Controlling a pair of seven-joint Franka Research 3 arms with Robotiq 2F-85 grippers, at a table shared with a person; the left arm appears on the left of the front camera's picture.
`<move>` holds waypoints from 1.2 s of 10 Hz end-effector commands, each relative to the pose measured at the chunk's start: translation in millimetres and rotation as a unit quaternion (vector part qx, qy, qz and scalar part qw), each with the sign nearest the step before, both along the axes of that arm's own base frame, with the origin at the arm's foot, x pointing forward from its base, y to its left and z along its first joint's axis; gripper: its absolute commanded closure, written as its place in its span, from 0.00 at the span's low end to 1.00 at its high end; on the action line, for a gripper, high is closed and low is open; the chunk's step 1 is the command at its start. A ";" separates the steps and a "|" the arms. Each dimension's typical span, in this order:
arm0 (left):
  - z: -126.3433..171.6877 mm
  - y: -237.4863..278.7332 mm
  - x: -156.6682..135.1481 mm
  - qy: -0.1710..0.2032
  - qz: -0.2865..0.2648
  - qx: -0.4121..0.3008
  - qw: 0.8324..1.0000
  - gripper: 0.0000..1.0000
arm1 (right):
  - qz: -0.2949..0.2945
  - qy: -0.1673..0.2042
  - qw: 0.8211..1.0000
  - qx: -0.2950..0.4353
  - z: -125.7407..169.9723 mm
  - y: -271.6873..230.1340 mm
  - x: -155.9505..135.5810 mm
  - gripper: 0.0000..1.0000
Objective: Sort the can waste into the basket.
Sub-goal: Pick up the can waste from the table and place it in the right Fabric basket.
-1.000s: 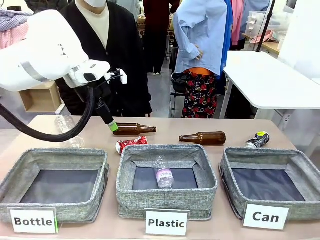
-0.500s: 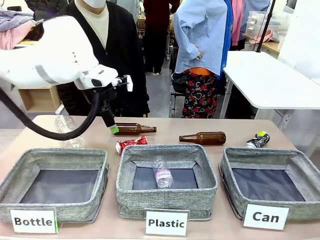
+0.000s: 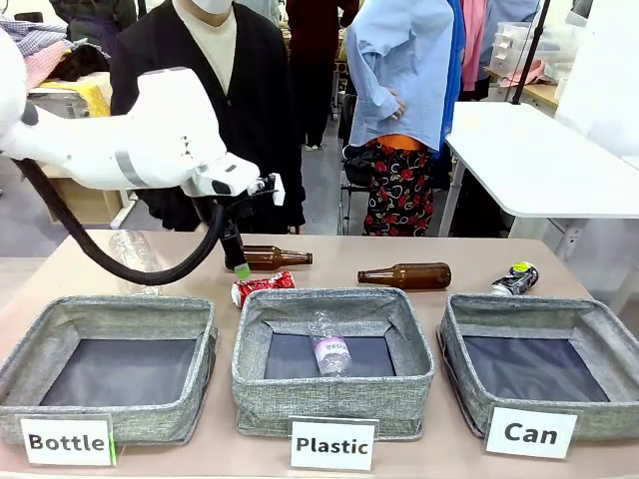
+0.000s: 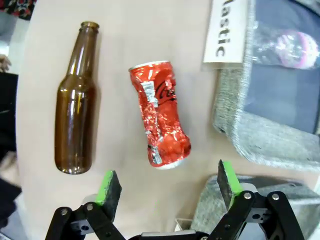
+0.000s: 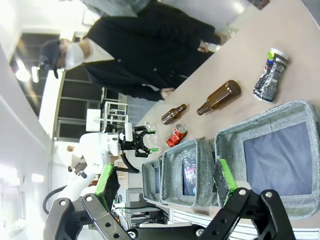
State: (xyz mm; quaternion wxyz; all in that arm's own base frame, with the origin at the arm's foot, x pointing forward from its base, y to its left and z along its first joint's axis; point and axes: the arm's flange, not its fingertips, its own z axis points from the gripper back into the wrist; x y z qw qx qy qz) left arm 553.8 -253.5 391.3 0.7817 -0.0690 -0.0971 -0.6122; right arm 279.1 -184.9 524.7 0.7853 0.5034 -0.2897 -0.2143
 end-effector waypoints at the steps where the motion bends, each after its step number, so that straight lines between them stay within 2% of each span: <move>1: -5.9 -15.0 8.0 -0.044 0.040 0.031 0.998 0.00 | 0.003 -0.018 1.000 0.001 0.5 -0.6 2.3 0.00; 2: -11.8 -21.9 14.0 -0.055 0.060 0.043 0.996 0.00 | 0.003 -0.018 1.000 0.001 0.5 -0.6 2.3 0.00; 4: -27.0 -32.7 24.8 -0.033 0.057 0.054 0.996 0.00 | 0.003 -0.018 1.000 0.001 0.5 -0.6 2.3 0.00; 5: -28.8 -35.3 24.2 -0.038 0.061 0.059 0.996 0.00 | 0.003 -0.018 1.000 0.001 0.5 -0.6 2.3 0.00; 6: -17.2 -26.5 19.2 -0.056 0.073 0.045 0.995 0.00 | 0.003 -0.018 1.000 0.001 0.5 -0.6 2.3 0.00; 7: 14.3 -10.1 2.5 -0.061 0.034 -0.032 0.997 0.00 | 0.003 -0.018 1.000 0.001 0.5 -0.6 2.3 0.00; 8: 57.1 9.3 -38.5 -0.073 -0.048 -0.143 0.986 0.00 | 0.003 -0.018 1.000 0.001 0.5 -0.6 2.3 0.00; 9: 83.7 26.7 -80.6 -0.084 -0.144 -0.198 0.966 0.00 | 0.003 -0.018 1.000 0.001 0.5 -0.6 2.3 0.00; 10: 98.8 47.1 -111.7 -0.103 -0.196 -0.230 0.948 0.00 | 0.003 -0.018 1.000 0.001 0.5 -0.6 2.3 0.00; 12: 103.2 79.1 -160.9 -0.037 -0.341 -0.239 0.908 0.00 | 0.003 -0.018 1.000 0.001 0.5 -0.6 2.3 0.00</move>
